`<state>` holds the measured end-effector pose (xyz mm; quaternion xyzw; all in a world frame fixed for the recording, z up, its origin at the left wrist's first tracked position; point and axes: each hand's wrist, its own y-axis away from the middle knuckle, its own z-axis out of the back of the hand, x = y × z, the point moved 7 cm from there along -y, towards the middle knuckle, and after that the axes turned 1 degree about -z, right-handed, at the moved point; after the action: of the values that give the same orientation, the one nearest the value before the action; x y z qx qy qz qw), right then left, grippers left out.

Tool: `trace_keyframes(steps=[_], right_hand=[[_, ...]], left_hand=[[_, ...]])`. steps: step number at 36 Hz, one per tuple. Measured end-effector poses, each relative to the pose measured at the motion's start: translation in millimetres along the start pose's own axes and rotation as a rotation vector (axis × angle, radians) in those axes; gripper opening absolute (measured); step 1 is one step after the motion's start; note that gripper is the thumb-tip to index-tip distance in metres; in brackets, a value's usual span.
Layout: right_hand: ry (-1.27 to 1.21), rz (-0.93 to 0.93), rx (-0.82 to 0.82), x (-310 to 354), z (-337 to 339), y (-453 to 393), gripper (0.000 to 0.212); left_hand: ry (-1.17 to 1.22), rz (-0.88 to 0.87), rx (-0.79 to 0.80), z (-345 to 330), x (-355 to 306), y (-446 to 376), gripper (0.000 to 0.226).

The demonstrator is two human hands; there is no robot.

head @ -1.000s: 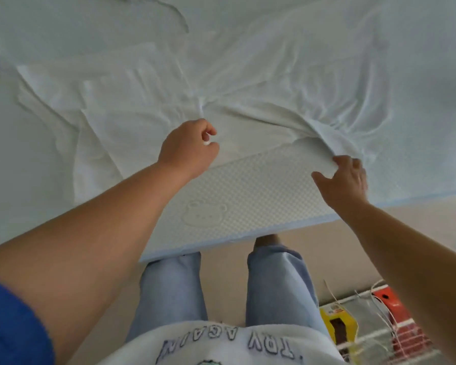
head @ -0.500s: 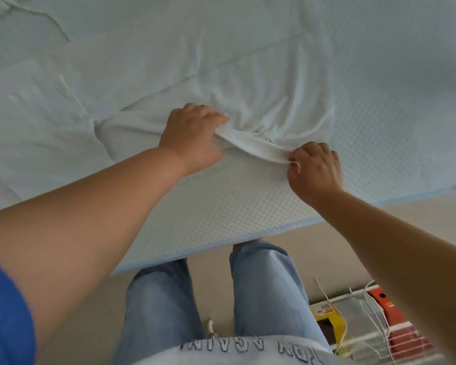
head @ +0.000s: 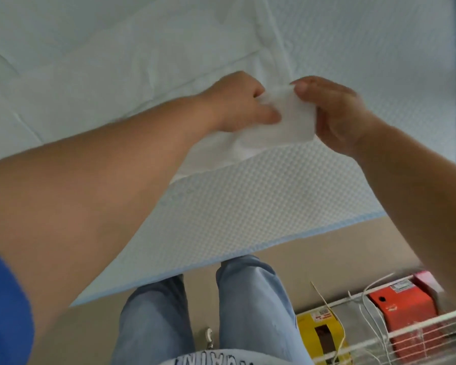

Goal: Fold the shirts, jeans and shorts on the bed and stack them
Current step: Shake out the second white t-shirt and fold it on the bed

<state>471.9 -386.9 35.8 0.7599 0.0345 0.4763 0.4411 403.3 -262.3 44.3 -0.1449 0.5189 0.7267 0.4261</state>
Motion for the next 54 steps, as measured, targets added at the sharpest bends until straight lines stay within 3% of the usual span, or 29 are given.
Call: trace_keyframes(steps=[1,3,5,7,10,13,16,19,22,25,28,31,33,35,37,40,43,48,51,54], right_hand=[[-0.045,-0.047,0.032,-4,2,-2,0.038],[0.131,-0.122,0.083,-15,4,-5,0.052],[0.458,-0.163,0.138,-24,4,-9,0.05],[0.714,-0.153,0.08,-24,13,-15,0.034],[0.619,-0.095,-0.011,-14,33,-16,0.015],[0.516,-0.147,0.099,-18,39,-12,0.007],[0.567,-0.244,0.097,-33,44,-16,0.009],[0.576,-0.282,0.008,-41,47,-24,0.003],[0.591,-0.288,-0.093,-47,54,-31,0.024],[0.616,-0.285,-0.164,-47,53,-32,0.006],[0.713,-0.274,-0.265,-45,55,-27,0.007],[0.787,-0.09,-0.592,-22,55,-11,0.01],[0.812,0.153,-0.69,-2,37,-1,0.017],[0.944,0.387,-0.579,11,3,-1,0.025],[1.122,0.535,-0.375,10,-32,-11,0.035],[1.405,0.428,-0.152,-15,-45,-35,0.056],[1.579,0.332,-0.14,-34,-31,-45,0.066],[1.622,0.217,-0.255,-35,-33,-43,0.075],[1.629,0.193,-0.278,-30,-52,-35,0.079],[1.615,0.238,-0.219,-31,-91,-24,0.077]], left_hand=[[0.029,0.016,-0.031,11,3,-4,0.025],[0.116,0.037,-0.086,28,12,-8,0.023],[0.175,0.041,-0.118,37,20,-10,0.023],[0.184,0.033,-0.14,40,24,-13,0.027],[0.23,0.027,-0.168,38,22,-18,0.02],[0.246,0.031,-0.177,30,21,-29,0.022],[0.038,0.051,-0.224,20,24,-44,0.033],[-0.172,0.076,-0.295,11,28,-54,0.03],[-0.194,0.085,-0.388,9,29,-56,0.021],[-0.19,0.061,-0.457,8,24,-54,0.02],[-0.232,0.021,-0.536,12,22,-43,0.031],[-0.253,-0.032,-0.687,22,21,-13,0.032],[-0.227,-0.073,-0.787,25,26,13,0.024],[-0.228,-0.086,-0.797,17,39,34,0.024],[-0.299,-0.056,-0.739,-2,57,50,0.039],[-0.434,0.073,-0.533,-34,93,64,0.065],[-0.485,0.189,-0.356,-50,131,65,0.079],[-0.506,0.201,-0.303,-51,143,55,0.086],[-0.413,0.182,-0.315,-46,138,59,0.089],[-0.226,0.125,-0.447,-31,135,83,0.076]])
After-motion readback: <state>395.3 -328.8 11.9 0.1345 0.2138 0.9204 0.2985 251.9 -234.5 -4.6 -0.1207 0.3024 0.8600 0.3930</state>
